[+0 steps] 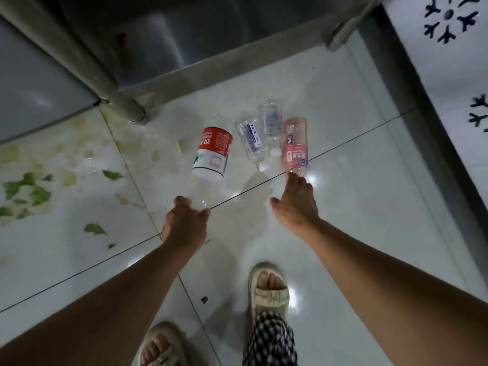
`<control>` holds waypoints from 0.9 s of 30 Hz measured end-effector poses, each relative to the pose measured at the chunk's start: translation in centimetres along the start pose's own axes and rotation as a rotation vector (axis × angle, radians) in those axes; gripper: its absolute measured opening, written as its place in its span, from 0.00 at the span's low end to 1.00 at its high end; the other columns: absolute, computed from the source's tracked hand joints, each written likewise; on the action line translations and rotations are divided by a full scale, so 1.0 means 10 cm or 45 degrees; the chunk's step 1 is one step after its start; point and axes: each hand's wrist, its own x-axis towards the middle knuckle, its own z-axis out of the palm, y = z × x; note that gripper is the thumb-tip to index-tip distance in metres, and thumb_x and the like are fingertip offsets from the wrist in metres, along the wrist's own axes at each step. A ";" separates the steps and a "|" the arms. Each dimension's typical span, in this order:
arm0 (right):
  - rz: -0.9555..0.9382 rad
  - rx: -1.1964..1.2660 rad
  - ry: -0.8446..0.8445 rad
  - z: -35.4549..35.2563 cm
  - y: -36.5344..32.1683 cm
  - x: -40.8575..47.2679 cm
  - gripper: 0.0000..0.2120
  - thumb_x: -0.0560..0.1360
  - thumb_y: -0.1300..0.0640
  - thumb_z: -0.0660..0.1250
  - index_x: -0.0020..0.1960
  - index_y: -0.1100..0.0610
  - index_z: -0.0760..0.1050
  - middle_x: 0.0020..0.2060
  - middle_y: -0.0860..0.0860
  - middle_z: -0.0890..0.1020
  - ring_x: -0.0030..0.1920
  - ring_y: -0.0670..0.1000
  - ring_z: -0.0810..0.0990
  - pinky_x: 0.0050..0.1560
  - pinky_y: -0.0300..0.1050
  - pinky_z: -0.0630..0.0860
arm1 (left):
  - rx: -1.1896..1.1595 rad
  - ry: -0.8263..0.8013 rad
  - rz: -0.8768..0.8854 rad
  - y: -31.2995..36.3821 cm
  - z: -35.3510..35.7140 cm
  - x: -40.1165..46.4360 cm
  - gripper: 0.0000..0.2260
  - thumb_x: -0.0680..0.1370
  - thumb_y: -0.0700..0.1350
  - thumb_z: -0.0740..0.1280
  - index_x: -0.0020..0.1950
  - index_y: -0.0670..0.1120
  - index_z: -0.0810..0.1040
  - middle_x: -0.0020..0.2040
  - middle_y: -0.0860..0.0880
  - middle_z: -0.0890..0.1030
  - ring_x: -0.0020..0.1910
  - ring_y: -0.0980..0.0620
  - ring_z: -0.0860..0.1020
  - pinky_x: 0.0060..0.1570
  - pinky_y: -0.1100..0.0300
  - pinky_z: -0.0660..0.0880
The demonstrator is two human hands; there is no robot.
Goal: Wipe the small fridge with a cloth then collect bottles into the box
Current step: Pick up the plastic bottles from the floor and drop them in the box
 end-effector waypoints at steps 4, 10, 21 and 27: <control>-0.049 0.022 -0.038 0.27 0.08 0.55 0.27 0.76 0.52 0.65 0.69 0.61 0.59 0.64 0.60 0.69 0.64 0.60 0.67 0.59 0.50 0.70 | -0.012 0.043 -0.021 0.10 0.34 0.36 0.18 0.77 0.49 0.64 0.64 0.41 0.67 0.55 0.39 0.81 0.59 0.40 0.75 0.56 0.52 0.70; -0.004 0.159 -0.086 0.68 0.08 1.11 0.27 0.77 0.49 0.63 0.69 0.62 0.60 0.66 0.60 0.69 0.65 0.60 0.67 0.61 0.52 0.69 | -0.086 0.119 -0.037 0.09 0.69 0.80 0.17 0.77 0.48 0.63 0.63 0.42 0.67 0.53 0.40 0.81 0.56 0.41 0.77 0.55 0.50 0.73; 0.204 0.258 0.205 1.16 -0.08 1.60 0.24 0.78 0.49 0.62 0.66 0.65 0.64 0.63 0.62 0.72 0.62 0.62 0.72 0.61 0.51 0.69 | -0.156 0.150 0.013 -0.01 0.88 1.19 0.17 0.77 0.47 0.64 0.63 0.42 0.67 0.51 0.41 0.82 0.53 0.42 0.79 0.54 0.47 0.76; 0.168 0.379 0.222 1.04 -0.11 1.43 0.20 0.79 0.50 0.60 0.63 0.64 0.67 0.59 0.61 0.75 0.60 0.60 0.73 0.54 0.48 0.70 | -0.100 0.164 0.005 -0.10 0.63 1.11 0.19 0.77 0.47 0.65 0.65 0.41 0.67 0.55 0.40 0.80 0.54 0.41 0.79 0.57 0.45 0.75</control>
